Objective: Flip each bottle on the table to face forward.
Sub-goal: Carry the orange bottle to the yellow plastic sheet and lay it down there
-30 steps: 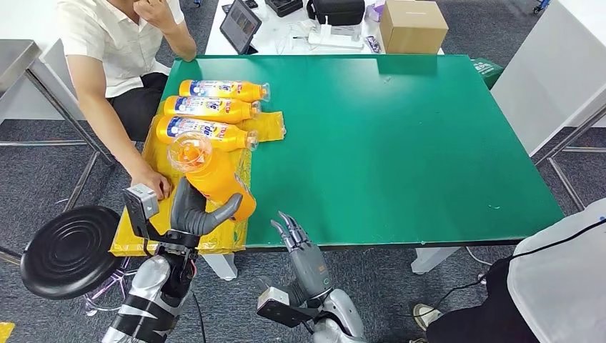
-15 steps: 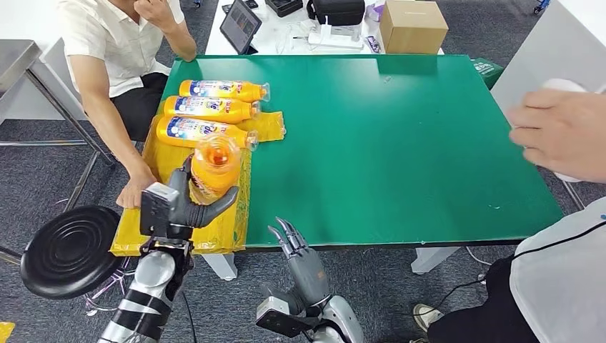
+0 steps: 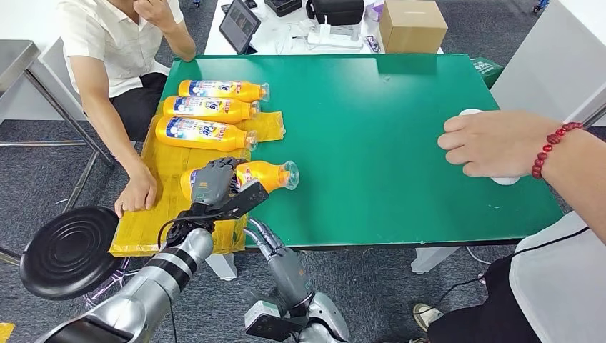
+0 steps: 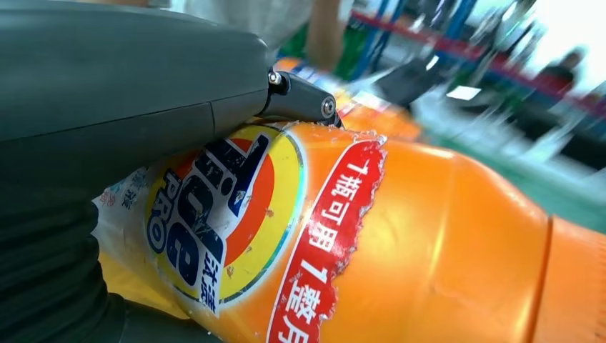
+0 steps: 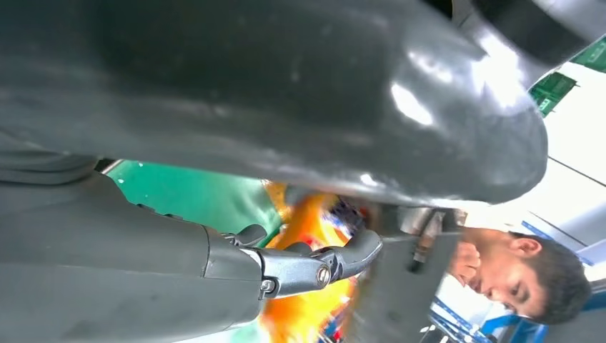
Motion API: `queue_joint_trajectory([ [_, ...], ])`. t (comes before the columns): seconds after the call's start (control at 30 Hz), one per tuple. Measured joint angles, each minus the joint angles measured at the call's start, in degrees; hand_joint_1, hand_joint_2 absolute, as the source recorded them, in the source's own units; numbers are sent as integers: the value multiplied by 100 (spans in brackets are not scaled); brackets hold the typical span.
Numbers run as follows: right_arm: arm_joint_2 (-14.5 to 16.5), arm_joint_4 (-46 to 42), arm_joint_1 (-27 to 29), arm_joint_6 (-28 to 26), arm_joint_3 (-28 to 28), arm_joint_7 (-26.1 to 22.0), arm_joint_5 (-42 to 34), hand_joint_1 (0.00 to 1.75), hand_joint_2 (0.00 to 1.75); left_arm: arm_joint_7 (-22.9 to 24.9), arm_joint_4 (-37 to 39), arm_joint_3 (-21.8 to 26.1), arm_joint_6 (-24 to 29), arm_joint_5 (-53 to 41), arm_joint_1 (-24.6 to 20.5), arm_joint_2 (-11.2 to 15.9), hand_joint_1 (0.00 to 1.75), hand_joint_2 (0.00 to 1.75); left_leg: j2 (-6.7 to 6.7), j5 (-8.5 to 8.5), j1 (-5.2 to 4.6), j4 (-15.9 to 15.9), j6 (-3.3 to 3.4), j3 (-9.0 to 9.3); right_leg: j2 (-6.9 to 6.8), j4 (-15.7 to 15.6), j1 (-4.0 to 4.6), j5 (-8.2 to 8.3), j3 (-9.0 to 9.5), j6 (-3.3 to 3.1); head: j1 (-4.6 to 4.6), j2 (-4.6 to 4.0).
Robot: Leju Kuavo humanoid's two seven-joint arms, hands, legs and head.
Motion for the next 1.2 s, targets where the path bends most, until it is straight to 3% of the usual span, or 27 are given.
queue_joint_trajectory([
  [0.27, 2, 49, -22, -113, 46, -14, -176, 0, 0, 642, 1087, -89, -474, -248, -606, -4, 175, 175, 0, -1, 0, 0, -1, 0, 0, 0, 0, -1, 1, -1, 1, 0],
  [0.3, 2, 49, -22, -115, 46, -14, -190, 0, 0, 713, 1148, -100, -558, -256, -647, -12, 158, 175, 0, -1, 0, 0, -1, 1, 0, -1, -1, -1, 2, -1, 1, 0],
  [0.4, 2, 49, -21, -121, 44, -16, -234, 0, 0, 815, 1271, -106, -761, -135, -741, -50, 34, 175, 0, -1, 0, 0, -1, 4, -1, -1, -1, -1, 6, -1, 1, 0],
  [0.43, 2, 48, -21, -126, 44, -16, -247, 0, 0, 803, 1297, -93, -807, -63, -761, -65, 6, 175, -1, -1, 0, 0, -1, 6, -1, -1, -1, 0, 7, -1, 0, 0],
  [0.47, 2, 48, -21, -134, 44, -16, -259, 0, 0, 771, 1318, -75, -858, 7, -776, -85, 0, 175, -2, -1, 0, 0, -1, 8, -2, -1, -1, 0, 9, -1, 0, 0],
  [1.17, -29, 50, -18, -328, 39, -17, -459, 0, 0, -164, 1418, 71, -1314, 124, -670, -416, 0, 175, -3, -1, -1, 0, -1, 6, -2, -1, 0, -1, 8, 0, 0, 0],
  [1.2, -33, 50, -18, -353, 39, -19, -460, 0, 44, -260, 1392, 71, -1247, 158, -659, -436, 0, 175, -3, -1, -1, 0, -1, 6, -1, -1, -1, -1, 8, 0, 0, 0],
])
